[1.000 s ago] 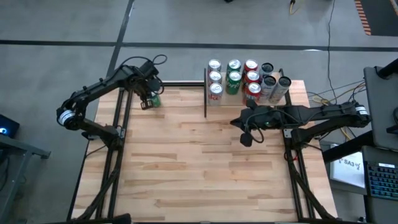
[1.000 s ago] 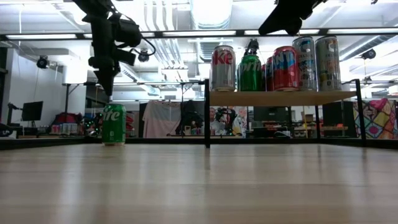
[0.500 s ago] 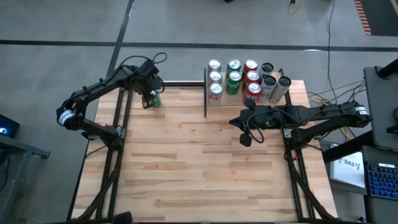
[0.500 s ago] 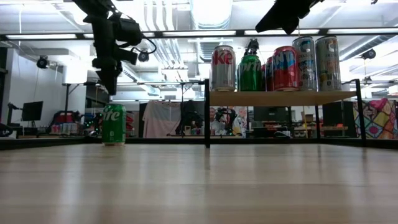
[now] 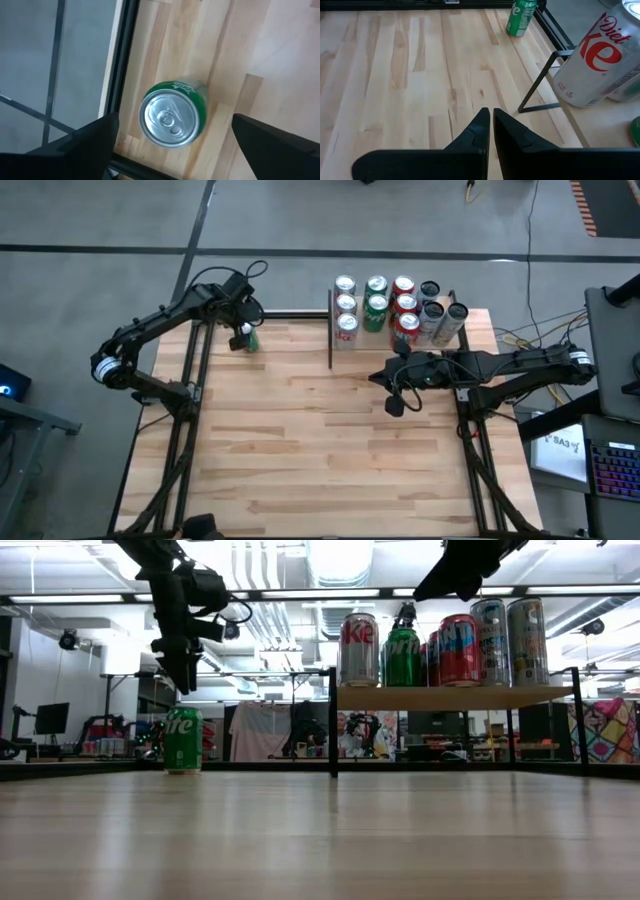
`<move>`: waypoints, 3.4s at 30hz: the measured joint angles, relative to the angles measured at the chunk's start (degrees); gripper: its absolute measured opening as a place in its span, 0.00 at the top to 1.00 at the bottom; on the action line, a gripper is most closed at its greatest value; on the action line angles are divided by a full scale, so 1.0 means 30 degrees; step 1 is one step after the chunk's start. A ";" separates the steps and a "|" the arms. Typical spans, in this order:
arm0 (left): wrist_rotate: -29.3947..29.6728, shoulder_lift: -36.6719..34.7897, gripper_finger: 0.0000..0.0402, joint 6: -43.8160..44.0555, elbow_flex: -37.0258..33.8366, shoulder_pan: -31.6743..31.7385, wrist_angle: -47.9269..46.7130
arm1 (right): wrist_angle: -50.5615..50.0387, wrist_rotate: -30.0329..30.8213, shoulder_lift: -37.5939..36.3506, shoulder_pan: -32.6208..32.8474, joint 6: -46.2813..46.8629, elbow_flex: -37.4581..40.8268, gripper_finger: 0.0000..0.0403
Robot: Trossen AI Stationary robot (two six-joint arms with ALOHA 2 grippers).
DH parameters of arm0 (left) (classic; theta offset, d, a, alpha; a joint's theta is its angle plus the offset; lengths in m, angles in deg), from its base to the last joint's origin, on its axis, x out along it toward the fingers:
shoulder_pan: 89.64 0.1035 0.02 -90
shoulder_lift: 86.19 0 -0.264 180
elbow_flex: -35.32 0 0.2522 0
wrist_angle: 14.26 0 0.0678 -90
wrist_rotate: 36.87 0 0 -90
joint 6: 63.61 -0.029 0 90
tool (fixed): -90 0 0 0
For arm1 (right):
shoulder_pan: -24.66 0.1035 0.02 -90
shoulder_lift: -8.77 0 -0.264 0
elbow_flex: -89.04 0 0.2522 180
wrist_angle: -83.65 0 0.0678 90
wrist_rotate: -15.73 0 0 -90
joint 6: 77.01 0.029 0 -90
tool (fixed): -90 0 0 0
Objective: Place canned beverage on shelf
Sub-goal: Put the green soda can on the shelf aligned in front of the other green soda can
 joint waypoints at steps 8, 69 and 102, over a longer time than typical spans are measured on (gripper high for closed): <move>-0.0124 0.0798 0.07 0.0046 -0.0232 0.0706 0.0484 | 0.0000 0.0000 -0.0007 0.0000 -0.0099 0.0000 0.97; -0.3570 0.2375 0.31 1.1300 -0.1040 -0.6783 0.2464 | -0.4728 -0.0153 -0.1934 0.0007 0.3279 0.0029 0.97; -0.2042 0.2441 0.31 1.6893 -0.1018 -1.4147 1.2177 | 0.1793 -0.1086 0.0410 0.0087 0.1663 0.2317 0.96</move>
